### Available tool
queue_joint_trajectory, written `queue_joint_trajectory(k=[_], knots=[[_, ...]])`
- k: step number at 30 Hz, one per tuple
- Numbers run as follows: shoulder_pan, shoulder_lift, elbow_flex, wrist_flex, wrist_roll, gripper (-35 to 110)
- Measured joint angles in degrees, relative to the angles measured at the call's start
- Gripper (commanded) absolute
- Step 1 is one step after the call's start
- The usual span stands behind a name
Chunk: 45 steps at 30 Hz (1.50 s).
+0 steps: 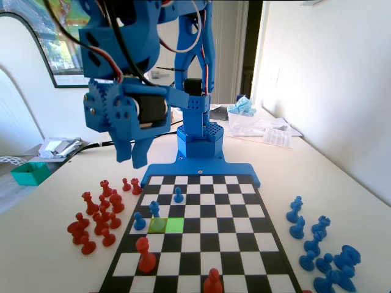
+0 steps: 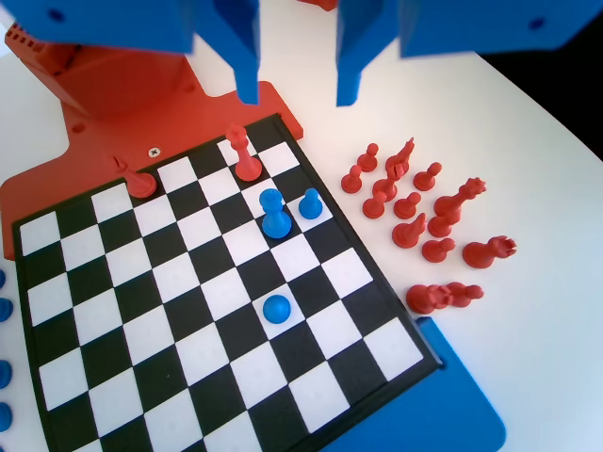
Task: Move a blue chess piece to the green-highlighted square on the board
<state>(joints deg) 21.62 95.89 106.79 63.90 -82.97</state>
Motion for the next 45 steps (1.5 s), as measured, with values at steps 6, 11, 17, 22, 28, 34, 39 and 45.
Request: queue_joint_trajectory(k=[6,11,17,22,28,34,39,45], knots=[[-0.8,-4.7,0.0,-3.3,0.8,16],[-2.0,-7.3,1.6,-6.3,0.8,16],[-3.9,-9.8,3.3,-9.6,0.8,16],[-4.0,-11.8,4.3,-10.3,0.3,17],[-4.7,-14.7,4.3,-11.3,0.3,17],[-4.7,-17.4,4.0,-11.4,0.3,17],[-4.7,-19.3,2.2,-11.5,0.3,17],[-4.7,-21.1,0.4,-12.3,0.3,17]])
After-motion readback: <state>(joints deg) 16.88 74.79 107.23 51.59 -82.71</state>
